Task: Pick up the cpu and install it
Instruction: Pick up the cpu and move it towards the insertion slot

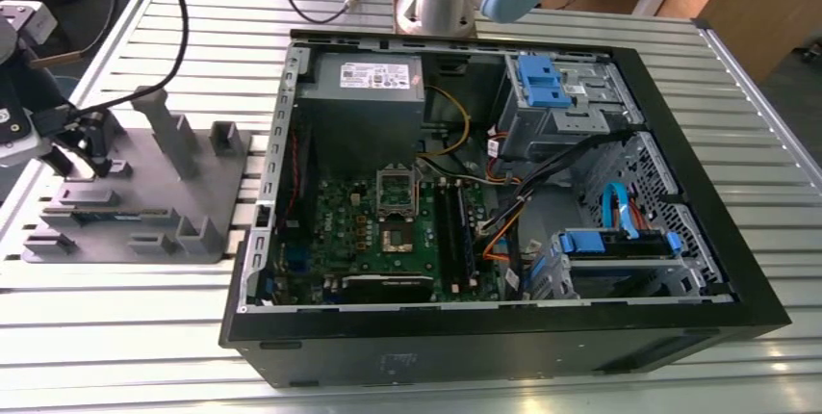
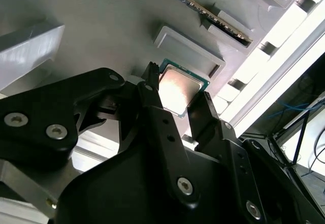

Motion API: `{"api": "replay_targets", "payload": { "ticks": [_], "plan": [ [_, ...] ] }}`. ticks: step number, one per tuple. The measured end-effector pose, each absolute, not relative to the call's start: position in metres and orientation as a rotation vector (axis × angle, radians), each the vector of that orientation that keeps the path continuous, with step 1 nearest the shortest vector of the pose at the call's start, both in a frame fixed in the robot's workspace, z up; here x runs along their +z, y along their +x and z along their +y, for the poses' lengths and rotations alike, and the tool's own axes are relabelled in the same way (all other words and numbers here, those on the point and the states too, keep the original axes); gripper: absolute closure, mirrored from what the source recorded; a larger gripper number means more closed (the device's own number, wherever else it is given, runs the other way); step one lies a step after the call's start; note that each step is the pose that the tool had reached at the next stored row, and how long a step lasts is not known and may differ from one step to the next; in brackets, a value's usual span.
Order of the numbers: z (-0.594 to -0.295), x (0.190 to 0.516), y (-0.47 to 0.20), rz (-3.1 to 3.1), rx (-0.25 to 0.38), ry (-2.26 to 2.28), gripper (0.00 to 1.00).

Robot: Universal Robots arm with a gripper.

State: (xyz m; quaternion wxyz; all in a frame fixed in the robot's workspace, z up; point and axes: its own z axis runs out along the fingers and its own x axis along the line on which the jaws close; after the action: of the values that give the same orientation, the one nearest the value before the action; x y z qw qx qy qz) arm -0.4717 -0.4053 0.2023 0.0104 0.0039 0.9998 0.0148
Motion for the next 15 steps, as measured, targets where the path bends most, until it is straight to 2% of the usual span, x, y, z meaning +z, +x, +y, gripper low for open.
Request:
{"api": "replay_targets", "payload": {
  "ticks": [15],
  "plan": [
    [-0.4056, 0.1951, -0.4718, 3.121, 0.046, 0.012, 0.53]
  ]
}}
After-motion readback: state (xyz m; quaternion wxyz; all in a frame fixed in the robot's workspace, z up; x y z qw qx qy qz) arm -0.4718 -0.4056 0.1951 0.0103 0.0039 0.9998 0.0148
